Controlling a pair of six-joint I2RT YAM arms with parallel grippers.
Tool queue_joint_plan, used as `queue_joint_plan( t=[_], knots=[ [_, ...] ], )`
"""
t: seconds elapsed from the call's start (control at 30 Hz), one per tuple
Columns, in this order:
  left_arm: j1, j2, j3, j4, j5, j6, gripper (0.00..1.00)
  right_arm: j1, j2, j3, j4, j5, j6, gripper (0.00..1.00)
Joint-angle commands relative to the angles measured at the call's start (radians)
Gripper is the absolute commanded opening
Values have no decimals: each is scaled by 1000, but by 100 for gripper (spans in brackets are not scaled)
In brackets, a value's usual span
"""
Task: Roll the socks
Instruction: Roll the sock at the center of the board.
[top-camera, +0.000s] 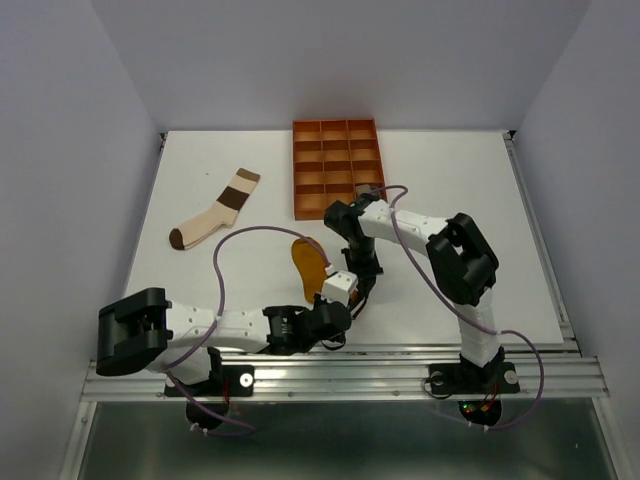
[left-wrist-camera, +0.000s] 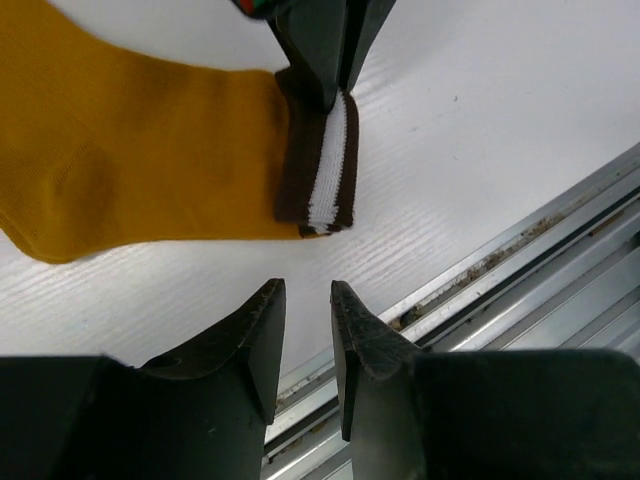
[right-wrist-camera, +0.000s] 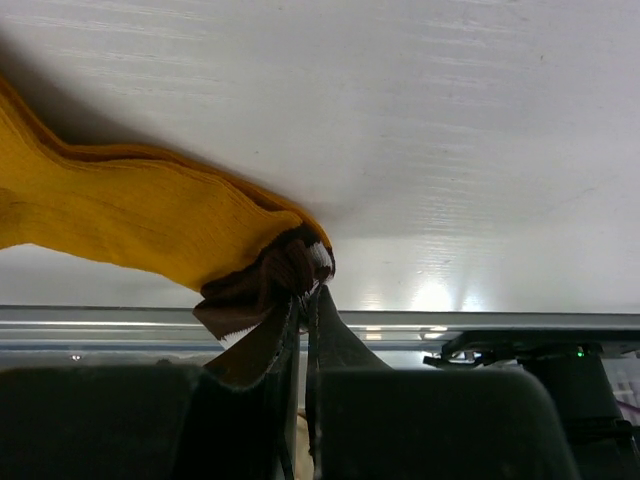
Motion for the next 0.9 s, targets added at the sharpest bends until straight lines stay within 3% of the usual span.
queue_joint_plan(
  t=[0.0, 0.3, 0.87],
  knots=[
    [-3, -11, 56, 54, -91, 44, 36, -4, 24, 41, -58, -12, 3, 1],
    [-4, -13, 45, 166, 24, 127, 71, -4, 53, 57, -32, -62, -18, 1],
    [-15, 153, 143, 131, 21, 183, 68, -4, 48, 44, -15, -95, -38, 1]
  ],
)
